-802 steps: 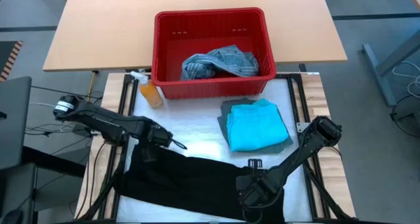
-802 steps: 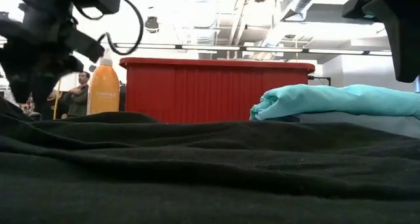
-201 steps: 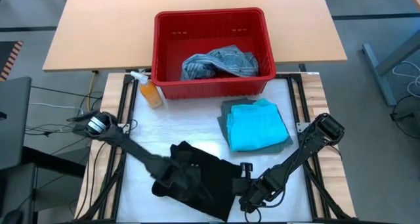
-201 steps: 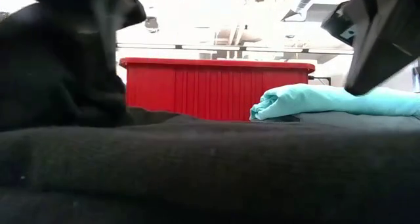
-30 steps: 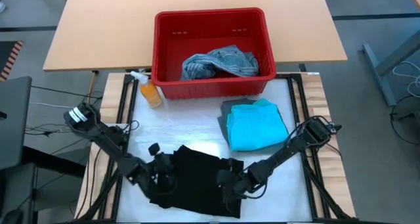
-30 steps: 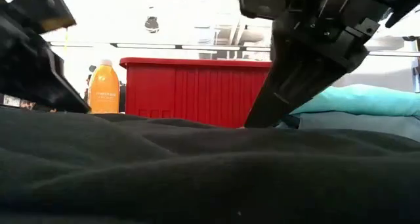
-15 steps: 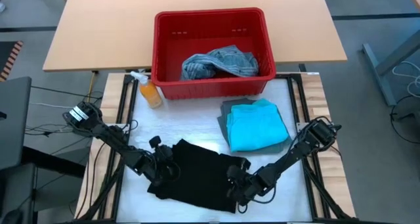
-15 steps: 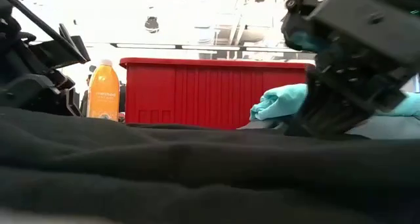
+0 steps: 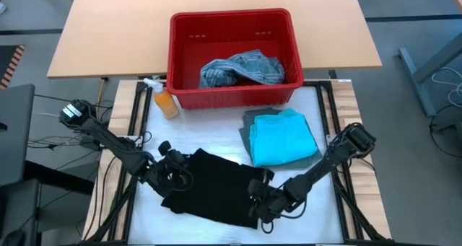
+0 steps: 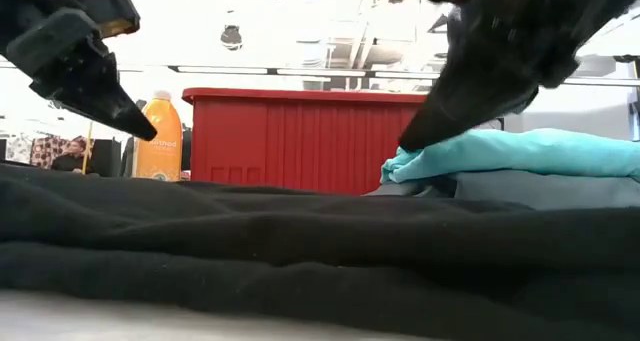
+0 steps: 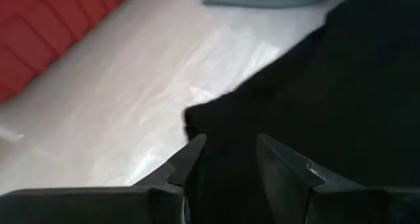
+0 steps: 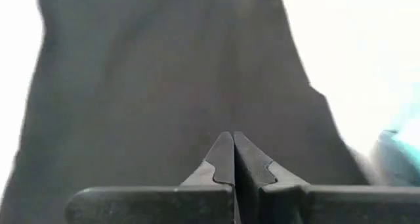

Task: Fold Laundry from Bin
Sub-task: Fold the black shirt

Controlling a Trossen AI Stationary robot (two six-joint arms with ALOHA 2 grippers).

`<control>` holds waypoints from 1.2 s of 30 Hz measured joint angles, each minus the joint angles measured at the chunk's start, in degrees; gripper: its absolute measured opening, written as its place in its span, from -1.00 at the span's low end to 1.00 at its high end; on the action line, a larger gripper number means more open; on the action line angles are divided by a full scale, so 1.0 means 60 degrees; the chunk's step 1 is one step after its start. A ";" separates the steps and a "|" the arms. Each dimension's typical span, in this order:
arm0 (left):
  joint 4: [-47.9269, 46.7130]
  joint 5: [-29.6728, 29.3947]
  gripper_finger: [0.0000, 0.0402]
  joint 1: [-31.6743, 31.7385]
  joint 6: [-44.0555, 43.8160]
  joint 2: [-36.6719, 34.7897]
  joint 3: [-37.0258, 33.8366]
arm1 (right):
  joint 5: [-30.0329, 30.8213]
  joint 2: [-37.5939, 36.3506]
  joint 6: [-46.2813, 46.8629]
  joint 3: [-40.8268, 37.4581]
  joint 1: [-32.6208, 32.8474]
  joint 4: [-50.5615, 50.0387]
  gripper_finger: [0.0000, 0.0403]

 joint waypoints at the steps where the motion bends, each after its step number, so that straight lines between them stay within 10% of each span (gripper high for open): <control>1: 0.0031 0.0094 -0.40 0.0000 0.0023 0.0013 0.0001 | 0.0238 0.0028 0.0129 -0.0007 -0.0016 -0.0308 -0.90; 18: 0.1907 0.0936 -0.40 -0.0057 -0.1261 0.3591 0.0051 | 0.0847 0.0206 0.2816 -0.1241 -0.0137 -0.1012 -0.90; 36: 0.0874 0.0871 -0.40 -0.0229 -0.1205 0.2675 -0.0016 | 0.0291 0.0164 0.4352 -0.1323 0.0557 -0.2538 -0.90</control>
